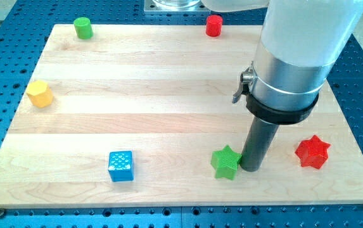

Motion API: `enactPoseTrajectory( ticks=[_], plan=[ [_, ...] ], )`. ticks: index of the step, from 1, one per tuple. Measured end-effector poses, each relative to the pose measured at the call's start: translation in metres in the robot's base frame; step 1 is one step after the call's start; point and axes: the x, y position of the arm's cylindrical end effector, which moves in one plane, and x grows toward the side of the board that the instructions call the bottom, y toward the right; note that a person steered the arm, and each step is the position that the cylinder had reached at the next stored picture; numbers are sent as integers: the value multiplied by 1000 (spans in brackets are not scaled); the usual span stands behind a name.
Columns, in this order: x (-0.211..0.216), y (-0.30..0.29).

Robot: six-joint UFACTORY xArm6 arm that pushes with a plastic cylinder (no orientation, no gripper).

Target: Push the green star diagonally to the red star

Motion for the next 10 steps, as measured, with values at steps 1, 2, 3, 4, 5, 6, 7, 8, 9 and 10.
enactPoseTrajectory(
  ticks=[1, 2, 3, 4, 5, 6, 7, 8, 9, 10],
  plan=[
    [22, 0],
    [32, -8],
    [23, -40],
    [21, -71],
    [2, -111],
    [-6, -88],
    [-3, -66],
    [21, -44],
    [-16, -38],
    [-29, -60]
  ],
)
